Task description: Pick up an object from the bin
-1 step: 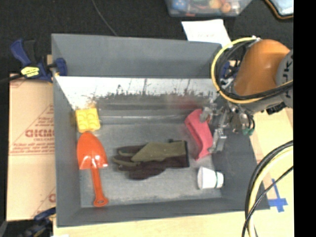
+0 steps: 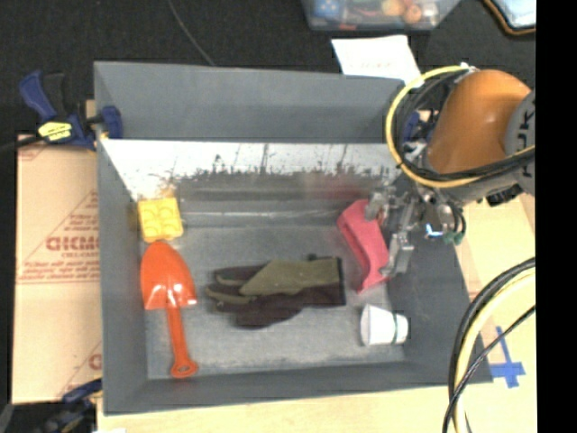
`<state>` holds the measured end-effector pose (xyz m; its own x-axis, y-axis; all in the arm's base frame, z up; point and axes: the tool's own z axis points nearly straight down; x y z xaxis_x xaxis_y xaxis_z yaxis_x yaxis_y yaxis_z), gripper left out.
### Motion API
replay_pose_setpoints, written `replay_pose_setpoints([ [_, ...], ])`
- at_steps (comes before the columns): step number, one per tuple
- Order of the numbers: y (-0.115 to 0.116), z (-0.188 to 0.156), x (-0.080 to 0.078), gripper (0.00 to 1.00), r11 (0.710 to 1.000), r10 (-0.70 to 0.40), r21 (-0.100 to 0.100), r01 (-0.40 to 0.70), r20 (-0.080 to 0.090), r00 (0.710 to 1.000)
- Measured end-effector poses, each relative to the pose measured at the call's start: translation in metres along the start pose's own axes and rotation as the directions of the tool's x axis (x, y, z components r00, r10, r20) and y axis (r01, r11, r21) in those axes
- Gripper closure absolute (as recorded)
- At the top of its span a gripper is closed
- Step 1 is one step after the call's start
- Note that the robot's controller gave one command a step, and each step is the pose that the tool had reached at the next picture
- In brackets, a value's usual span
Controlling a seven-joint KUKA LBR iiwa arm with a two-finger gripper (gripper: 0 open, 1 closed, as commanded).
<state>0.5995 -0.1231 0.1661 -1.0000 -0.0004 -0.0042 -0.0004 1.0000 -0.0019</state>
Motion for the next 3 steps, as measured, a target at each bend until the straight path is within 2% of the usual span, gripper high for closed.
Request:
replay_pose_setpoints([
  [1, 0.067, 0.095, 0.007, 0.00, 0.999, 0.039, 0.000, -0.039, 0.003, 0.999],
  [2, 0.112, 0.043, 0.011, 0.00, 0.975, -0.220, 0.009, 0.220, 0.020, 0.975],
  [3, 0.103, 0.066, 0.021, 0.00, 1.000, 0.014, 0.001, -0.014, 0.003, 1.000],
])
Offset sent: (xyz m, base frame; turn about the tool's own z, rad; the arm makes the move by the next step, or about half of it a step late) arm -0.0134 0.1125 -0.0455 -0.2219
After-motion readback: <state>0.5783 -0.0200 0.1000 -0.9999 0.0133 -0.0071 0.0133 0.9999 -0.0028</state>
